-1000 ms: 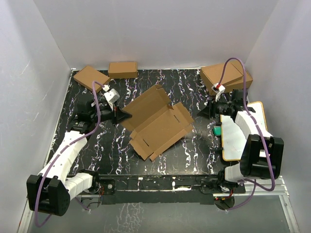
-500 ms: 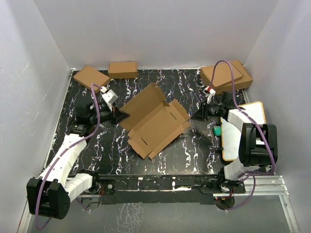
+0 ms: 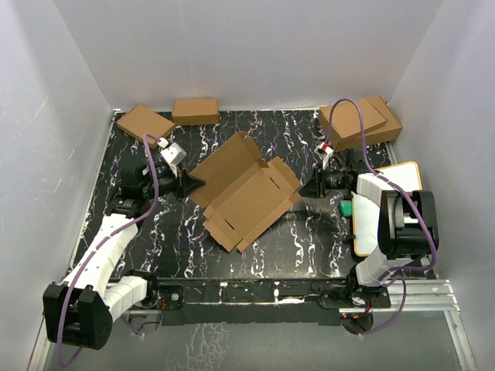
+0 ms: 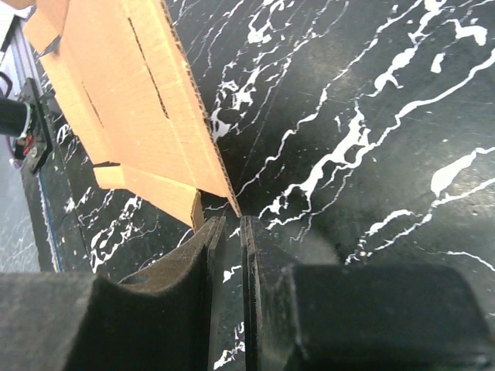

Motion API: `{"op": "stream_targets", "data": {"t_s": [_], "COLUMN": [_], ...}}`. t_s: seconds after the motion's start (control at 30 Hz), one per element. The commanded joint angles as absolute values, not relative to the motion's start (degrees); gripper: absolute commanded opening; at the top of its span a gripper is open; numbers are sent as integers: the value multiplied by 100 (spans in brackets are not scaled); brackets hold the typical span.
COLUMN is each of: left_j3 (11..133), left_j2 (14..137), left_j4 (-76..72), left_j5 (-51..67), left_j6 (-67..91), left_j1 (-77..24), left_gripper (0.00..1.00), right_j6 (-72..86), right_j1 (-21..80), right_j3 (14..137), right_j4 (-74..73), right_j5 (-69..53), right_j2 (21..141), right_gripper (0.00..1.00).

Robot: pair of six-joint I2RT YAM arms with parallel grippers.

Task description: Fold the paper box

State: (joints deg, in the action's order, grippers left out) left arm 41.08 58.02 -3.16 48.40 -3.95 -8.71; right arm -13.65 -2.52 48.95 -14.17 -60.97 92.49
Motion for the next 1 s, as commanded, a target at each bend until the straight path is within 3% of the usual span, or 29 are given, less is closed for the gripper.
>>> {"op": "stream_targets", "data": {"t_s": [0.0,0.37,0.97], "left_j3": [4060,4022,3936], "left_j2": [5637,5596,5562], "left_j4": [-523,-586,-828], "left_j5": [4850,4753,5159], "left_j6": [-360,-308,-185], "left_j1": [-818,-783,-781], "left_gripper": [0,0,0], "right_j6": [-1728,-1733,-459], "right_j1": [-196,-73,105], "right_j3": [4974,4874,4532], "right_j4": [-1454,-1392,-146], "right_j5": [-6682,-7068,-6843], "right_j2": [9166,9107,9505], "right_gripper": [19,20,34]}}
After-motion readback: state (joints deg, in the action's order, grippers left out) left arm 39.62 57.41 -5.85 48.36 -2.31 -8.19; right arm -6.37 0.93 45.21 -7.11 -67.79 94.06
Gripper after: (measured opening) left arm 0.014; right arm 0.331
